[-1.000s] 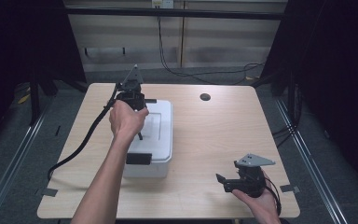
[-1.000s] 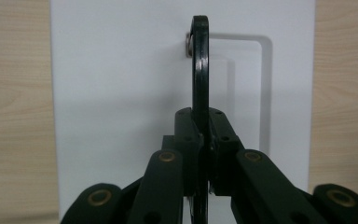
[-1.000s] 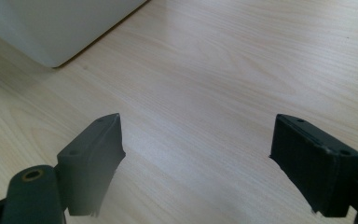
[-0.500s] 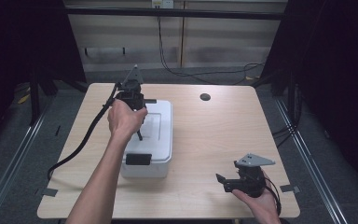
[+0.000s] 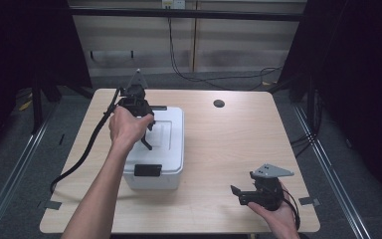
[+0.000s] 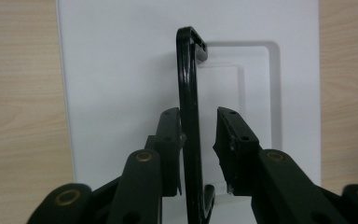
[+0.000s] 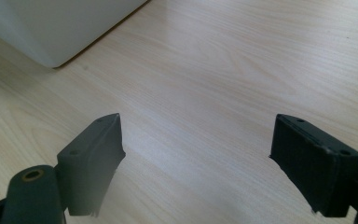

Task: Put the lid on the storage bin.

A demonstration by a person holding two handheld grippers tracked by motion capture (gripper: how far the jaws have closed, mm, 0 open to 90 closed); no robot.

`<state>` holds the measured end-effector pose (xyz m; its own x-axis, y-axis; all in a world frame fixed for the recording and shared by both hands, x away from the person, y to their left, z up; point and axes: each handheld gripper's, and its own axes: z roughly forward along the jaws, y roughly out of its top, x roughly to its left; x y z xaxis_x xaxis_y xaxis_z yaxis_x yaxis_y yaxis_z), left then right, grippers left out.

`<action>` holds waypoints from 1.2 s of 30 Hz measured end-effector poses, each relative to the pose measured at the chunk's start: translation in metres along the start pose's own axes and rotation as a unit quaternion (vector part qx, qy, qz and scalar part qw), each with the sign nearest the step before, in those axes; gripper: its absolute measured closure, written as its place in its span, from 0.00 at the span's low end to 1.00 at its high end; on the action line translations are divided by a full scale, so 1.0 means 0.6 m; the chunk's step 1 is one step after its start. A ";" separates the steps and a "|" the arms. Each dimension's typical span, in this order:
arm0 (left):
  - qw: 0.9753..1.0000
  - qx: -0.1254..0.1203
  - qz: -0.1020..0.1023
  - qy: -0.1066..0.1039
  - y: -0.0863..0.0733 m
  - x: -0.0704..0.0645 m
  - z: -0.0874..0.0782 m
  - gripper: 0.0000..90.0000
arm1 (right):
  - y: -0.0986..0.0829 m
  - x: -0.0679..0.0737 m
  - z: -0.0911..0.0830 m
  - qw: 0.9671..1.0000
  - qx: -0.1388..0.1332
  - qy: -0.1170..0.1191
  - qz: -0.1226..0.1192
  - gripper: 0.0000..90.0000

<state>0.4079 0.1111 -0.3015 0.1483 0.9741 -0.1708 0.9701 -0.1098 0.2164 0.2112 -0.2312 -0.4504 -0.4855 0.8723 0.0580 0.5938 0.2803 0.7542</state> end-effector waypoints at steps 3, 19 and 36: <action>1.000 -0.003 0.007 0.001 0.000 0.003 -0.003 0.69 | 0.000 0.001 0.000 1.000 0.000 0.000 -0.001 0.18; 0.996 -0.032 0.056 -0.058 0.000 0.046 -0.035 0.28 | 0.000 0.000 0.000 1.000 0.002 0.000 0.001 0.18; 0.979 -0.085 0.155 -0.100 -0.030 0.155 -0.074 0.18 | 0.001 0.000 0.001 1.000 0.002 0.000 0.003 0.18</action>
<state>0.3957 0.2125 -0.2788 0.4810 0.8397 -0.2521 0.8292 -0.3424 0.4417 0.2121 -0.2306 -0.4503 -0.4823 0.8737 0.0629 0.5988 0.2764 0.7517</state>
